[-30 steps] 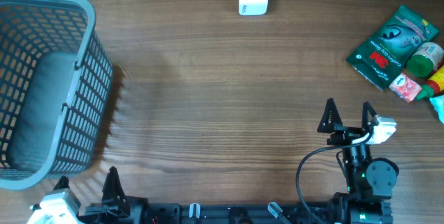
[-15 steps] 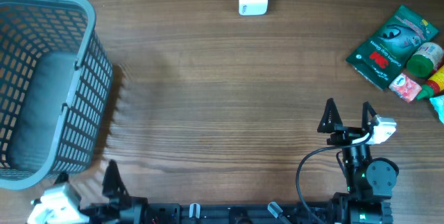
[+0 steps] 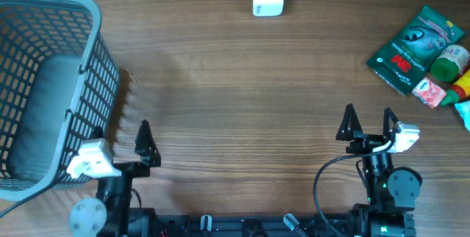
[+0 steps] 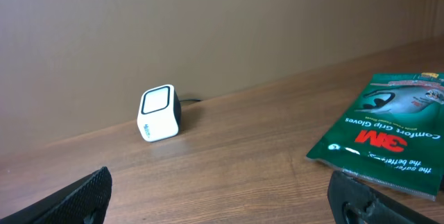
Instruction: Scan the item barcode
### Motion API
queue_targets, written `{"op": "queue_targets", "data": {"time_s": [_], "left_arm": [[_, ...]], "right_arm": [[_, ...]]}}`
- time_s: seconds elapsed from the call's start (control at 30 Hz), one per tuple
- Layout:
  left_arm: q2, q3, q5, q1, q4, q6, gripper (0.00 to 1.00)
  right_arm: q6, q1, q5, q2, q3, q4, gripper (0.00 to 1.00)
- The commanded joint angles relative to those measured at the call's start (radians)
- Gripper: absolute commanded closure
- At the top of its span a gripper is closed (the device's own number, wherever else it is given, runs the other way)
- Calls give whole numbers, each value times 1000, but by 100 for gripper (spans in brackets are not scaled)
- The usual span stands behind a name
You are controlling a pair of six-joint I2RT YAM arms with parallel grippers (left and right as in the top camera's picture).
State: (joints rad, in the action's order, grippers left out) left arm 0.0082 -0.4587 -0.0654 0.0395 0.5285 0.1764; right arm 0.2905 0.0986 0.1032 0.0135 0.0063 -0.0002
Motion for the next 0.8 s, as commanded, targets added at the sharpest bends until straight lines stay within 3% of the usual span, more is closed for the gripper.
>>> {"op": "queue_targets", "data": {"time_s": [0.0,0.3,0.4,0.57,0.77], "left_arm": [[-4,133,33,-32,-127,-12,0],[-5,380,65,-61,-403,-12,0],[-5,394,69,-79,-412,-13,0],[-5,417,70,-92,-397,-114,0],[-5,453,87,-92,-454,-118,0]], "right_arm": [[0,-6,-18,-10,-2,4,0],[0,-6,-18,-10,-2,4,0],[0,-6,-18,-10,-2,4,0],[0,-6,-18,-10,-2,4,0],[0,-6,-18,-10,-2,4,0]]}}
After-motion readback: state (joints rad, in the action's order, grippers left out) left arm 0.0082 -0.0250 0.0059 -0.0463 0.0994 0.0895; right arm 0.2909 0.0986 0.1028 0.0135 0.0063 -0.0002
